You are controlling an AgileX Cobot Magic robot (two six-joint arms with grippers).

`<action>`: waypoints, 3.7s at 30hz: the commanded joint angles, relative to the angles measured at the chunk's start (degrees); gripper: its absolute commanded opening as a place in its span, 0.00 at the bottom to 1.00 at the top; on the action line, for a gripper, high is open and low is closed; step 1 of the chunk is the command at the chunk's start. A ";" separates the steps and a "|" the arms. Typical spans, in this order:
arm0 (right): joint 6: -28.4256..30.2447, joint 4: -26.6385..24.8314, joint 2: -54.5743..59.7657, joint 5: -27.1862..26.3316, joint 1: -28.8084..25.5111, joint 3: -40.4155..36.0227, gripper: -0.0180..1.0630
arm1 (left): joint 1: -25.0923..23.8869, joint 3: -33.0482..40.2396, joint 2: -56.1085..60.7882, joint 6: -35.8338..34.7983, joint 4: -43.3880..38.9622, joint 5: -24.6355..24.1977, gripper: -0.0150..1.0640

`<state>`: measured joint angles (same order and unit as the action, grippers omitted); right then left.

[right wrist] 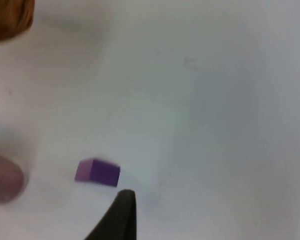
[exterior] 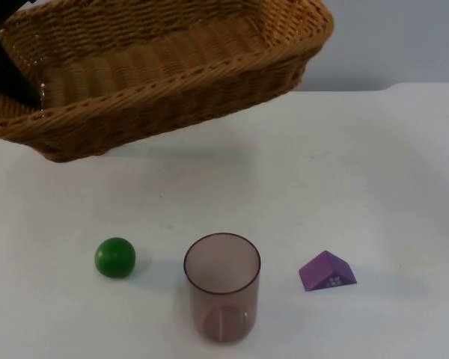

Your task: Pick up the basket with the left hand and place the triangular block into the basket with the right hand.

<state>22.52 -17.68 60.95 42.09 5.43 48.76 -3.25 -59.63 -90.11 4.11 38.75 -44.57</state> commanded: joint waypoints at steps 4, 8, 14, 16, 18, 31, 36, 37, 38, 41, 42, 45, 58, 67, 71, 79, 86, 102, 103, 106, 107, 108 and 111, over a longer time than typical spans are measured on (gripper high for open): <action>15.86 -2.03 11.00 -3.46 7.81 -0.27 0.98 | -0.17 -0.06 0.86 0.09 2.55 0.92 0.01; 22.05 -2.03 17.94 -10.15 12.56 -0.27 0.98 | -0.17 -0.06 0.86 0.09 2.55 0.37 0.01; 33.54 -2.03 29.98 -10.73 17.56 2.13 0.98 | -0.17 -0.06 0.86 0.09 2.55 -0.02 0.01; 36.13 -2.03 34.58 -10.73 18.99 3.68 0.98 | -0.17 -0.06 0.86 0.09 2.55 -0.02 0.01; 37.33 -2.03 36.69 -10.59 19.58 4.81 0.98 | -0.17 -0.06 0.86 0.09 2.55 -0.02 0.01; 40.04 2.34 55.36 0.10 21.70 22.27 0.98 | -0.17 -0.06 0.86 0.09 2.55 -0.13 0.01; 40.04 4.54 58.76 1.22 23.04 25.00 0.98 | -0.17 -0.06 0.86 0.09 2.55 -0.13 0.01; 40.04 4.73 60.11 2.57 23.65 25.72 0.98 | -0.17 -0.06 0.86 0.09 2.55 -0.13 0.01; 40.04 4.73 60.11 2.57 23.65 25.72 0.98 | -0.17 -0.06 0.86 0.09 2.55 -0.13 0.01; 39.47 5.63 62.24 3.42 24.36 26.18 0.98 | -0.17 -0.06 0.86 0.09 2.55 -0.13 0.01; 39.47 5.63 62.24 3.42 24.36 26.18 0.98 | -0.17 -0.06 0.86 0.09 2.55 -0.13 0.01; 39.47 6.34 62.80 3.00 24.51 26.18 0.98 | -0.17 -0.06 0.86 0.09 2.55 -0.13 0.01; 31.91 9.30 62.69 2.04 24.51 26.18 0.07 | -0.17 -0.06 0.86 0.09 2.55 -0.13 0.01; 5.12 14.19 60.45 -4.25 23.81 26.18 0.02 | -0.17 -0.06 0.86 0.09 2.55 -0.13 0.01; -14.31 18.95 58.27 -5.73 22.21 26.18 0.02 | -0.17 -0.06 0.86 0.09 2.55 -1.05 0.01; -31.53 31.61 52.12 -2.64 18.24 26.18 0.02 | -0.06 -0.06 0.86 0.09 2.44 -2.18 0.01; -35.55 35.61 45.43 0.99 12.05 26.18 0.02 | 1.07 -0.06 0.86 0.09 1.48 -3.23 0.01; -36.13 36.73 20.60 1.36 12.13 26.18 0.02 | 17.40 -0.06 -4.75 -0.13 1.18 1.71 0.01; -36.13 36.73 20.60 1.36 12.13 26.18 0.02 | 17.40 -0.06 -4.75 -0.13 1.18 1.71 0.01; -36.13 36.61 16.72 0.97 17.33 26.18 0.02 | 19.32 -0.06 -5.53 -1.48 1.43 3.55 0.01; -36.13 36.61 16.02 0.97 19.40 26.18 0.02 | 19.85 -0.06 -5.71 -1.58 1.55 4.18 0.01; -36.48 36.61 15.62 0.97 21.99 26.18 0.02 | 20.50 -0.06 -5.94 -1.58 1.73 4.72 0.01; -36.68 36.27 15.72 0.97 26.91 26.18 0.02 | 21.20 -0.06 -6.19 -1.58 1.99 5.62 0.01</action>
<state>-13.69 18.81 76.88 43.34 30.20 74.76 17.55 -59.63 -96.63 3.22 38.71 -40.07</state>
